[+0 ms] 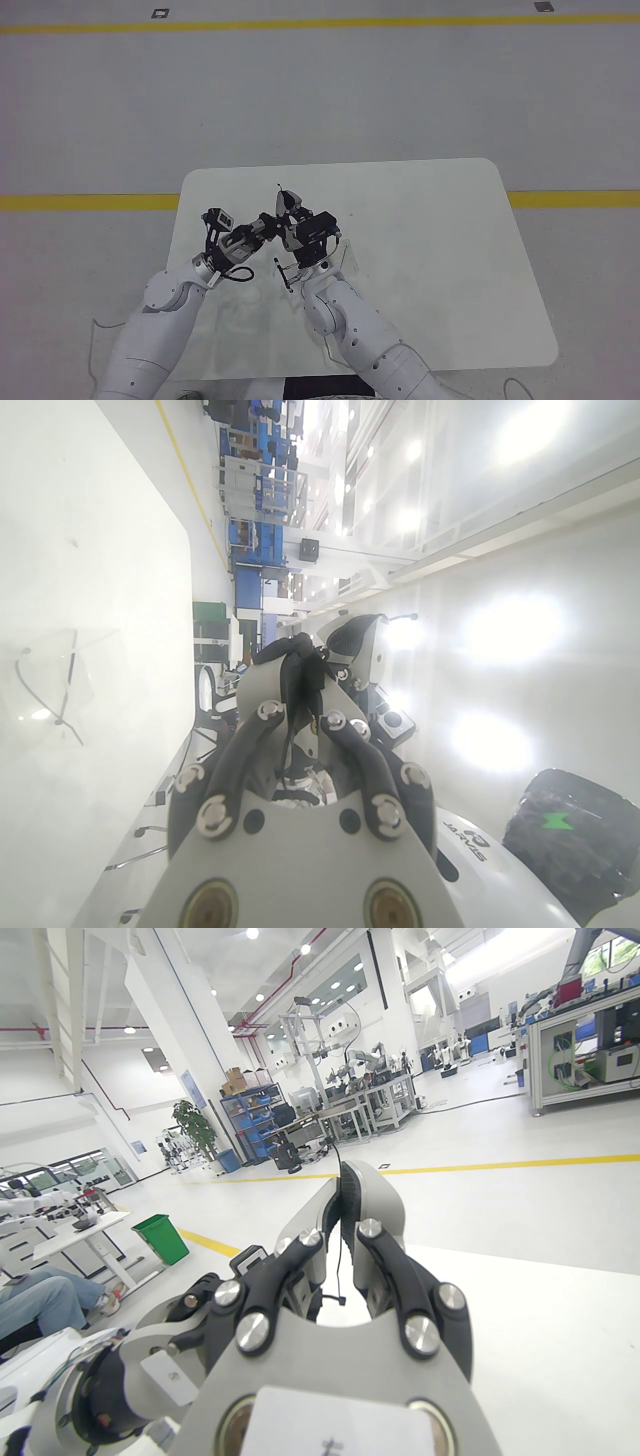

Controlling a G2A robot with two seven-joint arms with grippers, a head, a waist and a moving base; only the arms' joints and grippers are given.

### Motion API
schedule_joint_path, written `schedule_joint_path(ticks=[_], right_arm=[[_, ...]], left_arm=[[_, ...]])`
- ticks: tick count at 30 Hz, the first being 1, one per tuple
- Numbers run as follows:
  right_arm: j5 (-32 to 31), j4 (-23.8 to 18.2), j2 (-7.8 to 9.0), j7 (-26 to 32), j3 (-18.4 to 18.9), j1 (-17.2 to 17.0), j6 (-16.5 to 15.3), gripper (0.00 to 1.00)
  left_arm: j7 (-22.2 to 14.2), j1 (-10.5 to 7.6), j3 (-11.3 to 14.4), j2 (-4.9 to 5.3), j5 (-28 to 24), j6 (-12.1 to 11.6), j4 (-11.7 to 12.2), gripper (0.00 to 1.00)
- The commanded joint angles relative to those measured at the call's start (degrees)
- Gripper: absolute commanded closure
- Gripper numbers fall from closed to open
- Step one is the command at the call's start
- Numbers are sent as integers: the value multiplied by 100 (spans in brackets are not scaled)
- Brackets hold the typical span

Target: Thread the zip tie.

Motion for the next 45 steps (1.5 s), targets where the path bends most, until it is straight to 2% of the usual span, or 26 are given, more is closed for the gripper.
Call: schedule_joint_path(ticks=[1,3,7,10,17,22,29,38,43,45], right_arm=[[0,0,0,0,0,0,0,100],[0,0,0,0,0,0,0,100],[0,0,0,0,0,0,0,100],[0,0,0,0,0,0,0,100],[0,0,0,0,0,0,0,100],[0,0,0,0,0,0,0,100],[0,0,0,0,0,0,0,100],[0,0,0,0,0,0,0,100],[0,0,0,0,0,0,0,100],[0,0,0,0,0,0,0,100]], left_arm=[[118,-1,-32,15,486,-6,-19,100],[115,6,-73,27,826,-6,-47,100],[-27,58,-184,24,1066,-6,-88,100],[-167,84,-308,7,1064,-6,-121,100],[-874,74,-660,-77,904,-6,-169,100],[-1274,49,-926,-190,941,-6,-107,100],[-1640,2,-1259,-397,935,-6,40,100],[-2608,-96,-1718,-705,662,-6,137,100],[-2851,-176,-1891,-865,742,-6,256,100],[-2851,-176,-1891,-865,742,-6,256,100]])
